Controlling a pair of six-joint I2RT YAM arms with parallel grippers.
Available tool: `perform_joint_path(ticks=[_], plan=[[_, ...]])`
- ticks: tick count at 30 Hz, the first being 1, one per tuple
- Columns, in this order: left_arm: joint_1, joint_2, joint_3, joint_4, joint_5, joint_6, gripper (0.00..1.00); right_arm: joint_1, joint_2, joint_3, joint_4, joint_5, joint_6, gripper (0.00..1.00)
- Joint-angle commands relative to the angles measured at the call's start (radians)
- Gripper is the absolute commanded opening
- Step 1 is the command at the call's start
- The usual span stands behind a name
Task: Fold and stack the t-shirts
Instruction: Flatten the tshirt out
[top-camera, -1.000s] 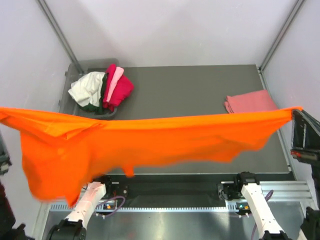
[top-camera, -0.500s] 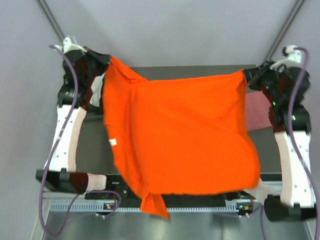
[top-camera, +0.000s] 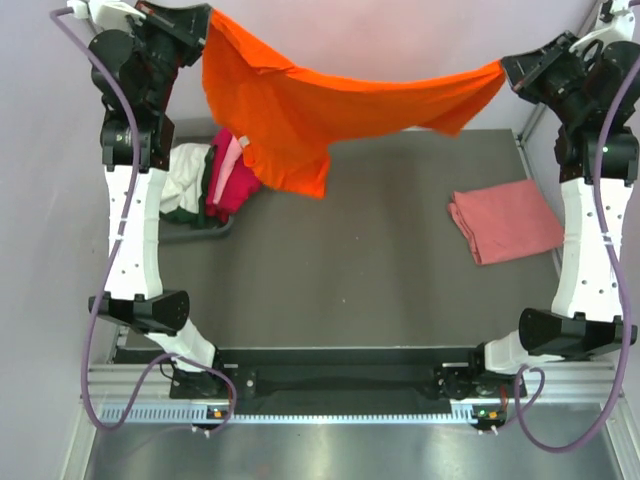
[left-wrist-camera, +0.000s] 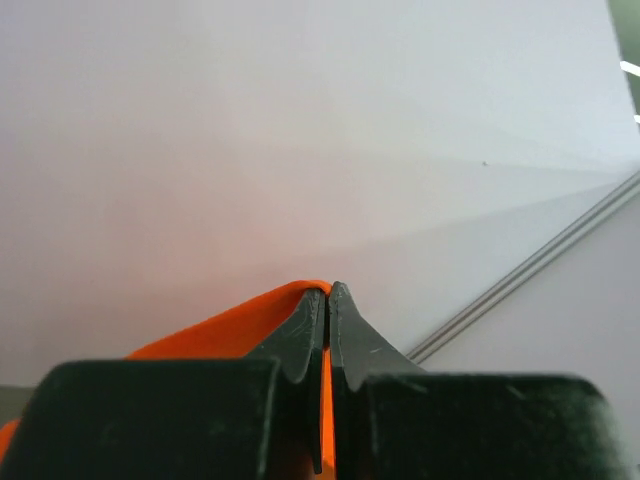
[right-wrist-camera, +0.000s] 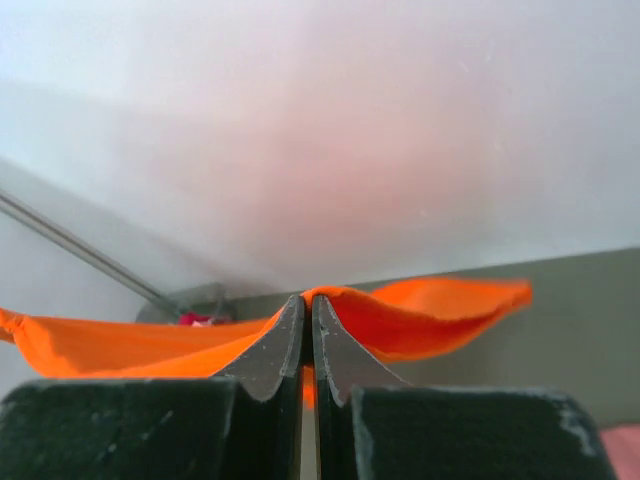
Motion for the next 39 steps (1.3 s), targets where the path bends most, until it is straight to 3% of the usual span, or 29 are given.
perform_joint_path(ticks=[1, 10, 17, 23, 29, 35, 39], plan=[[0.006, 0.054, 0.021, 0.082, 0.043, -0.012, 0.0, -0.018, 0.042, 0.01, 0.026, -0.088, 0.057, 0.0], [0.001, -0.03, -0.295, 0.151, 0.189, 0.091, 0.0, -0.062, -0.054, -0.509, 0.241, -0.15, 0.103, 0.0], [-0.066, -0.412, -0.9, 0.19, 0.088, 0.17, 0.0, -0.089, -0.163, -0.926, 0.337, -0.168, 0.077, 0.0], [-0.068, -0.696, -1.216, 0.133, 0.06, 0.172, 0.0, -0.089, -0.295, -1.149, 0.328, -0.141, 0.015, 0.0], [-0.069, -0.903, -1.373, 0.049, 0.057, 0.192, 0.0, -0.095, -0.491, -1.252, 0.239, -0.049, -0.037, 0.0], [-0.069, -1.035, -1.487, -0.048, 0.04, 0.186, 0.0, -0.096, -0.646, -1.236, 0.161, 0.013, -0.052, 0.0], [-0.069, -1.055, -1.417, -0.102, -0.038, 0.181, 0.0, -0.095, -0.725, -1.154, 0.138, -0.009, -0.043, 0.0]])
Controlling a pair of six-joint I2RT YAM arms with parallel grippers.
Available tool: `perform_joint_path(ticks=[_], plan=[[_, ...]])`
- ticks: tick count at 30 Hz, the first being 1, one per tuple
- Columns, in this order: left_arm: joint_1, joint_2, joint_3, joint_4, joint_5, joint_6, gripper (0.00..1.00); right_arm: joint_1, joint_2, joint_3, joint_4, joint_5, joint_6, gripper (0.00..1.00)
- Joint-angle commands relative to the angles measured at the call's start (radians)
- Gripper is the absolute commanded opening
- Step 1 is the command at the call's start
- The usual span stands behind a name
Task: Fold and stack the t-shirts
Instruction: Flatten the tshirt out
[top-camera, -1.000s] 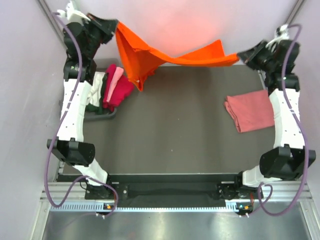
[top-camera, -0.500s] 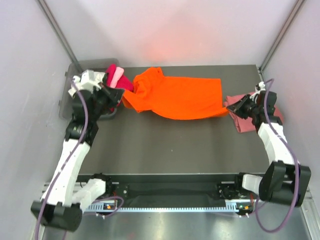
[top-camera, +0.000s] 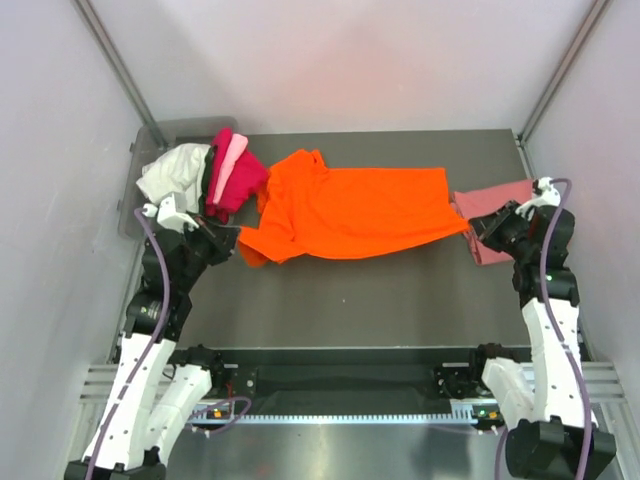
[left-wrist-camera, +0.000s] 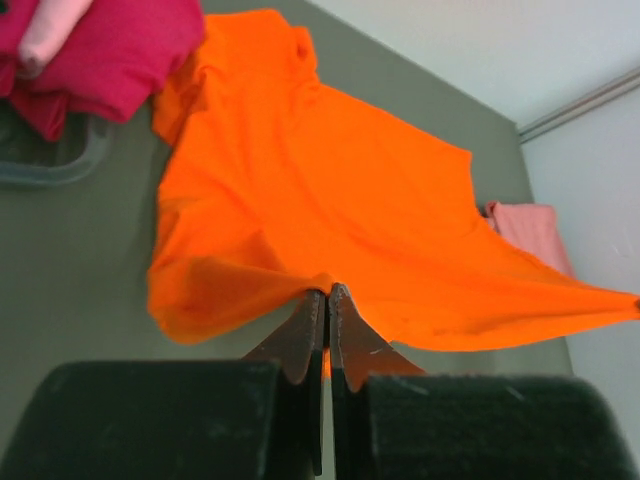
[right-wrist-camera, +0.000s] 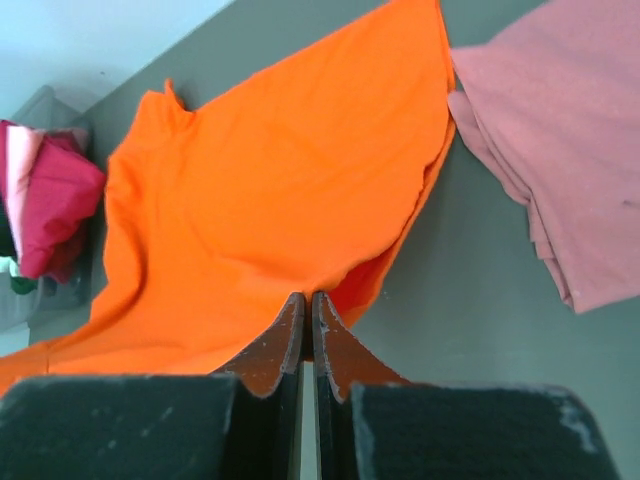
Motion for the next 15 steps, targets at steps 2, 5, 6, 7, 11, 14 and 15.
perform_joint_path(ticks=[2, 5, 6, 7, 11, 14, 15], plan=[[0.003, -0.017, 0.193, -0.068, -0.101, 0.009, 0.0, -0.012, -0.083, 0.17, -0.016, -0.004, -0.017, 0.0], [0.003, -0.017, 0.383, -0.103, -0.149, 0.014, 0.0, -0.012, -0.151, 0.291, -0.043, -0.012, -0.033, 0.0], [0.003, -0.015, 0.431, -0.108, -0.152, 0.017, 0.0, -0.012, -0.181, 0.325, -0.048, -0.009, -0.034, 0.0], [0.002, -0.012, 0.477, -0.115, -0.16, 0.018, 0.0, -0.012, -0.194, 0.36, -0.054, -0.009, -0.039, 0.0], [0.002, 0.002, 0.716, -0.147, -0.186, 0.012, 0.0, -0.012, -0.247, 0.596, -0.083, 0.031, -0.065, 0.0], [0.003, 0.015, 0.843, -0.169, -0.189, -0.003, 0.0, -0.012, -0.261, 0.751, -0.1, 0.069, -0.068, 0.0], [0.003, 0.017, 0.87, -0.17, -0.189, -0.008, 0.0, -0.012, -0.266, 0.785, -0.103, 0.081, -0.065, 0.0]])
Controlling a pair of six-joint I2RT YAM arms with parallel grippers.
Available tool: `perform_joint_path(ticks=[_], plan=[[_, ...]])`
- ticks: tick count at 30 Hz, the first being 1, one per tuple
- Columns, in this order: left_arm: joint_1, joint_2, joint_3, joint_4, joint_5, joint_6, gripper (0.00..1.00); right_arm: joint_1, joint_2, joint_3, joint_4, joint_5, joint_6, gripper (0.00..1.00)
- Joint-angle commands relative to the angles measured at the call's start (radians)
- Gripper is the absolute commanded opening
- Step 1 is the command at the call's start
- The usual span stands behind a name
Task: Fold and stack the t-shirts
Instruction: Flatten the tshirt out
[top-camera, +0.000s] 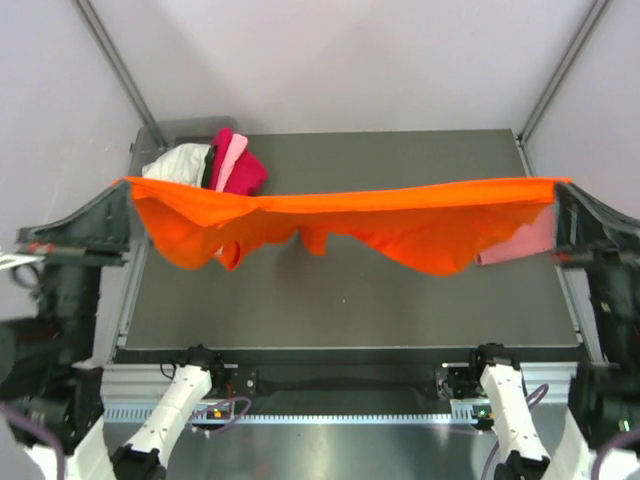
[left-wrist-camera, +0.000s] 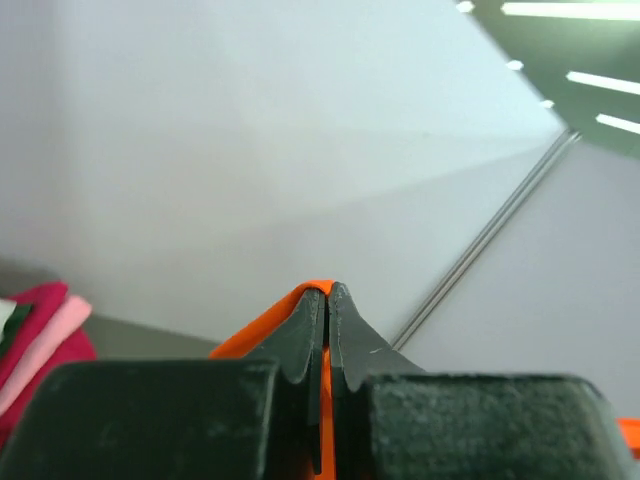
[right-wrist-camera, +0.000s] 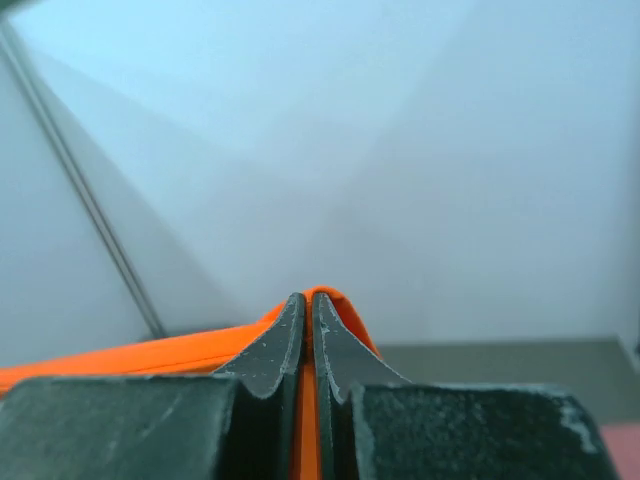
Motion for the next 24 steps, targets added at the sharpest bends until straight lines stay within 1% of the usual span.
perform_joint_path(ticks=[1, 2, 5, 6, 7, 9, 10, 12, 13, 14, 16, 17, 18, 19, 20, 21, 23, 24], plan=[[0.002, 0.022, 0.113, -0.016, -0.03, -0.014, 0.0, -0.012, -0.019, 0.138, -0.013, 0.072, -0.015, 0.0], [0.003, 0.026, 0.13, -0.018, -0.032, -0.022, 0.0, -0.012, -0.016, 0.198, -0.019, 0.092, -0.011, 0.0], [0.003, 0.063, 0.144, -0.01, -0.047, -0.022, 0.0, -0.012, 0.022, 0.302, -0.042, 0.107, -0.009, 0.0], [0.003, 0.077, 0.133, -0.01, -0.056, -0.022, 0.0, -0.013, 0.039, 0.322, -0.046, 0.107, -0.012, 0.0], [0.002, 0.109, 0.091, -0.005, -0.073, -0.024, 0.0, -0.012, 0.056, 0.358, -0.065, 0.106, -0.007, 0.0], [0.002, 0.146, 0.035, 0.002, -0.084, -0.03, 0.0, -0.012, 0.124, 0.379, -0.082, 0.076, 0.003, 0.0], [0.002, 0.186, -0.024, 0.012, -0.081, -0.033, 0.0, -0.012, 0.149, 0.379, -0.094, 0.061, 0.011, 0.0], [0.002, 0.223, -0.087, 0.065, -0.067, -0.05, 0.0, -0.013, 0.221, 0.349, -0.097, 0.009, 0.035, 0.0], [0.002, 0.253, -0.149, 0.09, -0.064, -0.057, 0.0, -0.013, 0.243, 0.302, -0.094, -0.012, 0.045, 0.0], [0.003, 0.27, -0.173, 0.16, -0.055, -0.069, 0.0, -0.012, 0.281, 0.272, -0.064, -0.049, 0.06, 0.0], [0.003, 0.341, -0.192, 0.209, -0.062, -0.076, 0.0, -0.013, 0.324, 0.196, -0.03, -0.069, 0.077, 0.0], [0.003, 0.371, -0.177, 0.226, -0.07, -0.073, 0.0, -0.013, 0.376, 0.183, -0.01, -0.075, 0.085, 0.0], [0.003, 0.446, -0.152, 0.248, -0.072, -0.067, 0.0, -0.012, 0.407, 0.177, 0.0, -0.082, 0.088, 0.0], [0.005, 0.486, -0.081, 0.254, -0.072, -0.062, 0.0, -0.012, 0.439, 0.178, 0.007, -0.094, 0.092, 0.0], [0.005, 0.526, -0.036, 0.259, -0.073, -0.05, 0.0, -0.012, 0.508, 0.186, 0.012, -0.117, 0.098, 0.0], [0.005, 0.593, 0.059, 0.287, -0.067, -0.039, 0.0, -0.012, 0.542, 0.197, 0.015, -0.134, 0.106, 0.0], [0.005, 0.652, 0.162, 0.323, -0.064, -0.011, 0.0, -0.009, 0.626, 0.232, 0.03, -0.184, 0.135, 0.0], [0.005, 0.707, 0.215, 0.343, -0.047, 0.002, 0.0, -0.007, 0.648, 0.244, 0.044, -0.192, 0.143, 0.0]])
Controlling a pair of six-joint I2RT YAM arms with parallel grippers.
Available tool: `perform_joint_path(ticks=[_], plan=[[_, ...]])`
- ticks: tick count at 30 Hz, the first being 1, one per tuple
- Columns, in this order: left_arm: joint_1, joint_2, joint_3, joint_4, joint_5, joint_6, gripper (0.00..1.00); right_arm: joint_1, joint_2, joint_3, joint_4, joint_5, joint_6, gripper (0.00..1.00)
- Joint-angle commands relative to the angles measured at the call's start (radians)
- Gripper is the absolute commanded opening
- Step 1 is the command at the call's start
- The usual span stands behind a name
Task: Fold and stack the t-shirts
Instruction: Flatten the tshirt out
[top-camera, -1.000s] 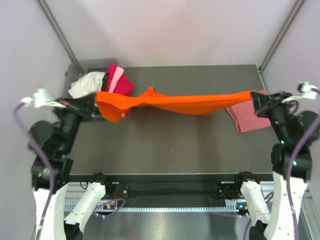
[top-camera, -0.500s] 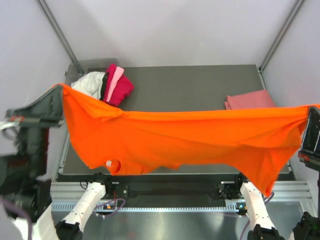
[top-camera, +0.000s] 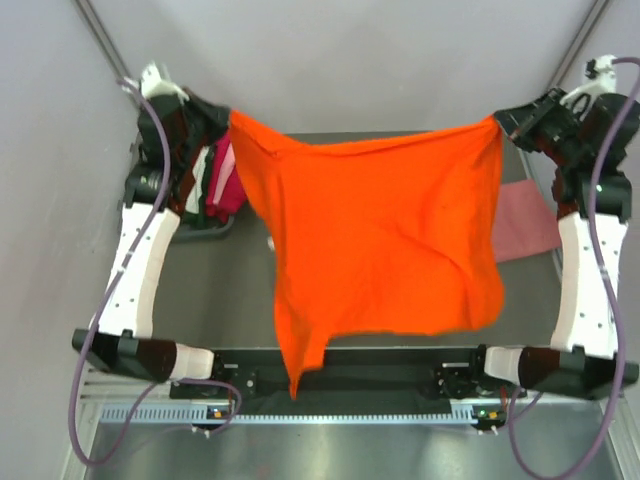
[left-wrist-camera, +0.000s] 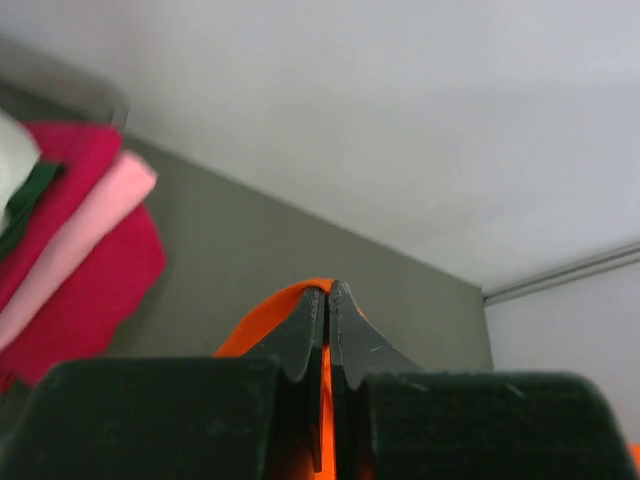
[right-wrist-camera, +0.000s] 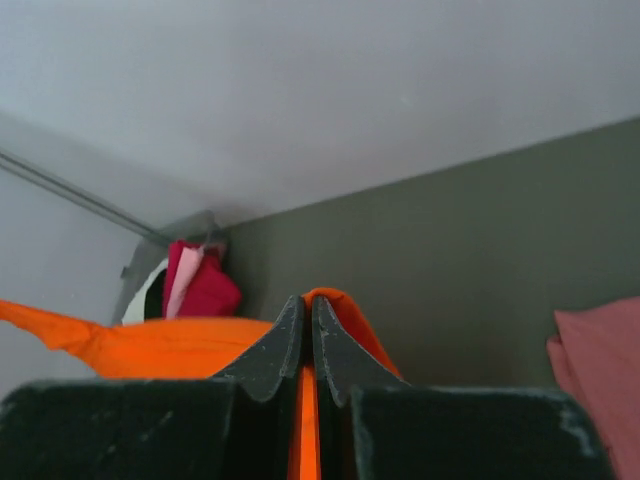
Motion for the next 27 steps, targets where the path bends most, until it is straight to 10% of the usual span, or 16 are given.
perform_joint_path(ticks=[1, 10, 14, 27], plan=[[0.005, 0.038, 0.307, 0.254, 0.004, 0.064, 0.0, -0.007, 0.03, 0.085, 0.06, -0.083, 0.068, 0.0], [0.093, 0.351, 0.723, 0.296, 0.074, 0.061, 0.0, -0.023, 0.289, 0.394, 0.025, -0.147, 0.111, 0.0], [0.186, 0.414, 0.721, 0.363, 0.2, 0.027, 0.0, -0.023, 0.289, 0.25, 0.106, -0.169, 0.135, 0.0], [0.082, 0.016, -0.388, 0.658, 0.248, 0.159, 0.0, -0.023, 0.245, -0.538, 0.421, -0.159, 0.096, 0.0]])
